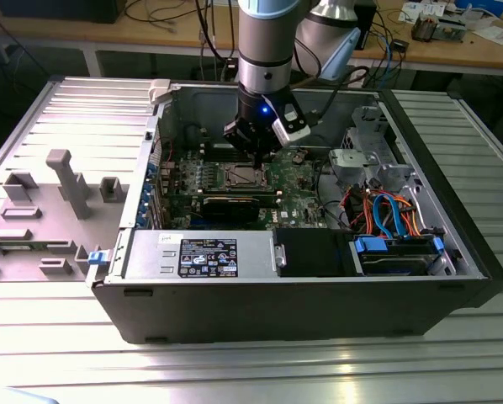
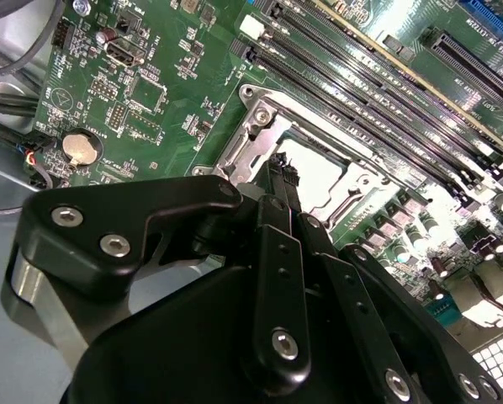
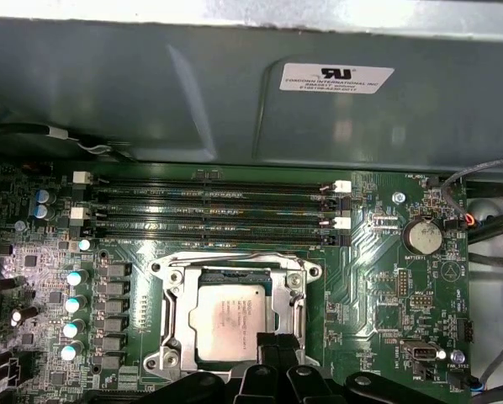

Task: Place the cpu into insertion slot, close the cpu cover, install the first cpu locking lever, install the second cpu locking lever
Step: 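Install the second cpu locking lever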

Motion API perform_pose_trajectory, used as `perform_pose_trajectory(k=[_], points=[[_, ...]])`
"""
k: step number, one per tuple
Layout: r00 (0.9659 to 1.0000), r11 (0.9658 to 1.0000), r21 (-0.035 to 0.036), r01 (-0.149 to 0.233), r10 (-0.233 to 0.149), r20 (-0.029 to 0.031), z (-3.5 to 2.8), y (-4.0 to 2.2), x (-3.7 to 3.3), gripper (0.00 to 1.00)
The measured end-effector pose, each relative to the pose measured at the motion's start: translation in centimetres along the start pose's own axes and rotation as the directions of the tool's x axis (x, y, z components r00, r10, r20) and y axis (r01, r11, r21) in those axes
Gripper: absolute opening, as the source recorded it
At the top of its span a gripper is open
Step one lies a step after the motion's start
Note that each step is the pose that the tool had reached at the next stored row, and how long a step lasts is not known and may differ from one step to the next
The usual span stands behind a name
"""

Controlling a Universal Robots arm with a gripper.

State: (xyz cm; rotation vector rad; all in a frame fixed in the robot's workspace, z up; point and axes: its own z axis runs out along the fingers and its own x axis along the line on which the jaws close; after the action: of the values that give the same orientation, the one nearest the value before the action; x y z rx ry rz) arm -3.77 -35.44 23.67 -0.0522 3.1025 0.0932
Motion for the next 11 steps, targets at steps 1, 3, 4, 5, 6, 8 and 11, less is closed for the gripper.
perform_pose_trajectory(k=[1,3,4,5,6,8,11], points=[[1.0,1.0,0.0002,0.0,0.0,-0.0001,-0.04,-0.01,0.0,0.11],[1.0,1.0,0.0001,0.0,0.0,0.0,-0.82,0.05,-0.03,0.11],[1.0,1.0,0.0006,0.0,0.0,-0.0001,-1.05,0.06,-0.05,0.11],[1.0,1.0,0.0006,0.0,0.0,0.0,-1.09,0.06,-0.08,0.11],[1.0,1.0,0.0004,0.0,0.0,0.0002,-1.09,0.05,-0.08,0.11],[1.0,1.0,0.0009,0.0,0.0,-0.0001,-1.1,-0.14,-0.08,0.11],[1.0,1.0,-0.0011,-0.001,0.001,-0.0001,-1.1,-1.41,-0.01,0.11]])
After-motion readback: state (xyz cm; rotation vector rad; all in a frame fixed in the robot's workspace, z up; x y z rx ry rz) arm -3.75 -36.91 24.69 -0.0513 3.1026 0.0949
